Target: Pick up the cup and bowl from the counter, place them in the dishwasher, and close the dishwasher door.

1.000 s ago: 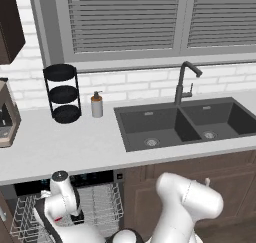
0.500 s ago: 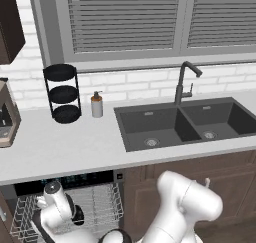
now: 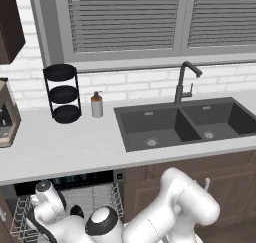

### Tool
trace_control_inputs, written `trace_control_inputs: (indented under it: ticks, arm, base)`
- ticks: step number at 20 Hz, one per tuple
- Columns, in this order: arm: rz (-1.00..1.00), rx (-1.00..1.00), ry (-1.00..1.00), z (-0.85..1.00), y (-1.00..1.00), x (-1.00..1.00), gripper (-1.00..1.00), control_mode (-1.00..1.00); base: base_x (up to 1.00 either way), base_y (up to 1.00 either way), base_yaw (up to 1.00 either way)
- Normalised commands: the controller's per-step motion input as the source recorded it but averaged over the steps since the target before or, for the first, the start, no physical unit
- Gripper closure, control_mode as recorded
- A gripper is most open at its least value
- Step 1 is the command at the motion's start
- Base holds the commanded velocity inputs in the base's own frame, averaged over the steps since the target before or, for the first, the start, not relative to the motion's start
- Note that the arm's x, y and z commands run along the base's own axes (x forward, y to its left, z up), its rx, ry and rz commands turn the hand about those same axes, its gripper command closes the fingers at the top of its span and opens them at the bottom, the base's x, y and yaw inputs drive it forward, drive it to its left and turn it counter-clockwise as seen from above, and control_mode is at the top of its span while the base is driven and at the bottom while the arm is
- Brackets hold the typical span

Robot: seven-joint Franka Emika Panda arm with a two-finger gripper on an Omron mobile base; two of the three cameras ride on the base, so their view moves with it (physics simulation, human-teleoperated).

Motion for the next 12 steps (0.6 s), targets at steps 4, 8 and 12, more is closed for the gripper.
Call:
trace_control_inputs:
  ticks: [4,8,12]
  arm:
    - [0.00,-0.16,0.11,-0.68,0.56,0.17,1.00,-1.00]
    - [0.00,-0.20,0.09,-0.98,0.49,0.00,1.00,-1.00]
    - [0.00,-0.25,0.06,-1.00,0.46,0.00,1.00,-1.00]
  base:
    - [0.00,0.00,0.00]
    - [0.00,0.00,0.00]
    - [0.00,0.00,0.00]
